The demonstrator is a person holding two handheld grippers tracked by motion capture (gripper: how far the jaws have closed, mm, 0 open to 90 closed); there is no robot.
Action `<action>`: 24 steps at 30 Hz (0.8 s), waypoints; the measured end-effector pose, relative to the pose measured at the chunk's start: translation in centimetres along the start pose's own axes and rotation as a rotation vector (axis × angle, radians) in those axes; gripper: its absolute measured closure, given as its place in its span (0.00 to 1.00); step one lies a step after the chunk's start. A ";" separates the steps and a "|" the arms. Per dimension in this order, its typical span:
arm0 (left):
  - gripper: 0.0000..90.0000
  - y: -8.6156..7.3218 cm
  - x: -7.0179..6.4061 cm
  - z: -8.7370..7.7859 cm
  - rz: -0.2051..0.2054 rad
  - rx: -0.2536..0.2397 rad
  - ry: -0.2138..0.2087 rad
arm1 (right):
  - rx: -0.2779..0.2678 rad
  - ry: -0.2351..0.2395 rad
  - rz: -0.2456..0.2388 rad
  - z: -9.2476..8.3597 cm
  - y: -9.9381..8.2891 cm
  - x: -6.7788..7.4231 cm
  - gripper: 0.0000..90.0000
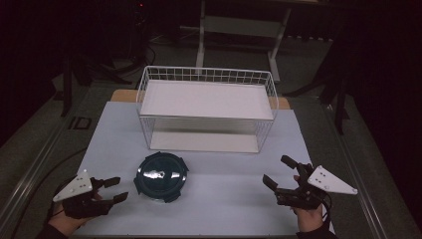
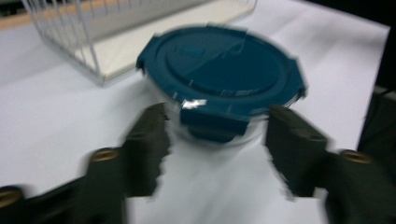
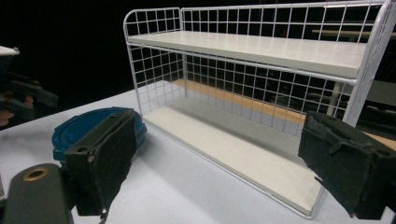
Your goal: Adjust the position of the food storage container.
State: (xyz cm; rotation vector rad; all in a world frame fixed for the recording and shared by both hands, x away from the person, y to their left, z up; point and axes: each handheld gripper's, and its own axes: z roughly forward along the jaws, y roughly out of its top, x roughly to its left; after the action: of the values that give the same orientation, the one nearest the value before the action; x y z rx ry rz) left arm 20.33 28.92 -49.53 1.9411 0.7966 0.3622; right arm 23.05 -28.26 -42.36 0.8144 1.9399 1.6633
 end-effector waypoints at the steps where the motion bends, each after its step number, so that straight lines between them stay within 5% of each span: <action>1: 0.63 0.0 0.0 0.0 0.000 0.000 0.000 | 0.000 0.000 0.000 0.0 0.0 0.0 0.12; 7: 0.96 -0.9 1.0 1.5 -0.011 0.098 0.038 | 0.020 0.013 0.001 0.4 -0.3 0.1 0.12; 9: 1.00 -1.0 1.0 1.9 -0.006 0.112 0.047 | 0.022 0.012 0.001 0.4 -0.4 0.1 0.12; 17: 1.00 -0.2 0.3 3.4 0.023 0.126 0.008 | 0.029 0.017 0.009 0.3 -0.7 -0.1 0.13; 24: 1.00 -0.2 0.6 4.4 0.023 0.164 0.018 | 0.042 0.024 0.010 0.5 -0.8 -0.1 0.13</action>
State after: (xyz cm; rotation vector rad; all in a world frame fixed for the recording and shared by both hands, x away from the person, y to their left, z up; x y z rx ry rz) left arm 23.21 26.39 -51.87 2.1041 0.8382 0.3376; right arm 23.31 -28.08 -43.27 0.8249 1.9958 1.6507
